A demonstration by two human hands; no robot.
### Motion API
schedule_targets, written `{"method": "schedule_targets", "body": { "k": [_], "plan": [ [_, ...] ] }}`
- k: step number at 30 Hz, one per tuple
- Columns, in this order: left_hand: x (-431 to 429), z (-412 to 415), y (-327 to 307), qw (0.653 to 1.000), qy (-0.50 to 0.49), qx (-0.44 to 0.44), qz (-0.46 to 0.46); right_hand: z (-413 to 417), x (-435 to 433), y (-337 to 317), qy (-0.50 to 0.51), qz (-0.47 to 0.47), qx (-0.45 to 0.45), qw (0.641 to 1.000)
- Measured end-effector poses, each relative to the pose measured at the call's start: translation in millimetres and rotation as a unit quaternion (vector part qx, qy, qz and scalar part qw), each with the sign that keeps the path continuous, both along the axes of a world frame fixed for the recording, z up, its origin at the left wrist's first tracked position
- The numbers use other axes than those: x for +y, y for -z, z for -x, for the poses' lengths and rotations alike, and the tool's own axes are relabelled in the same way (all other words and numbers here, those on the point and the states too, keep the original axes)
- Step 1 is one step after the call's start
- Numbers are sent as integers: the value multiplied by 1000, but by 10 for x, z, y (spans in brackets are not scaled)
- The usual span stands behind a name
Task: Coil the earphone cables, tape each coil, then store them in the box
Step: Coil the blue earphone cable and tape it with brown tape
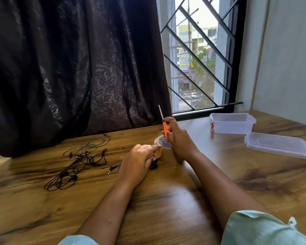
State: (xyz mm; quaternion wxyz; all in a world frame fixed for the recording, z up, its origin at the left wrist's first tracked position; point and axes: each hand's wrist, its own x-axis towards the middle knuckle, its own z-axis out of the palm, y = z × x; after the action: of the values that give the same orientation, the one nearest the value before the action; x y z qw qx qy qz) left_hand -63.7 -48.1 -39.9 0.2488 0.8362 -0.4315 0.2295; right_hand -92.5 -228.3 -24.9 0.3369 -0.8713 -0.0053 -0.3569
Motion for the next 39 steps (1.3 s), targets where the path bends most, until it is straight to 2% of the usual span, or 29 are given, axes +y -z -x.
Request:
{"method": "schedule_targets", "body": {
  "k": [7, 14, 19, 24, 30, 35, 39],
  "plan": [
    [-55, -5, 16, 992, 25, 104, 69, -22, -23, 1, -4, 9, 2, 1000],
    [-82, -40, 38, 969, 36, 175, 171, 0, -21, -7, -5, 13, 11, 1000],
    [-90, -22, 32, 961, 43, 218, 167, 15, 7, -30, -12, 12, 18, 1000],
    [-57, -45, -11, 945, 56, 231, 224, 35, 45, -117, -44, 17, 31, 998],
    [56, -118, -85, 915, 17, 275, 296, 49, 224, -225, -83, 46, 20, 995],
    [153, -196, -156, 891, -12, 284, 354, 109, 397, -235, -115, 53, 54, 990],
    [242, -242, -211, 871, -24, 283, 400, 185, 477, -299, -149, 16, 119, 982]
  ]
}}
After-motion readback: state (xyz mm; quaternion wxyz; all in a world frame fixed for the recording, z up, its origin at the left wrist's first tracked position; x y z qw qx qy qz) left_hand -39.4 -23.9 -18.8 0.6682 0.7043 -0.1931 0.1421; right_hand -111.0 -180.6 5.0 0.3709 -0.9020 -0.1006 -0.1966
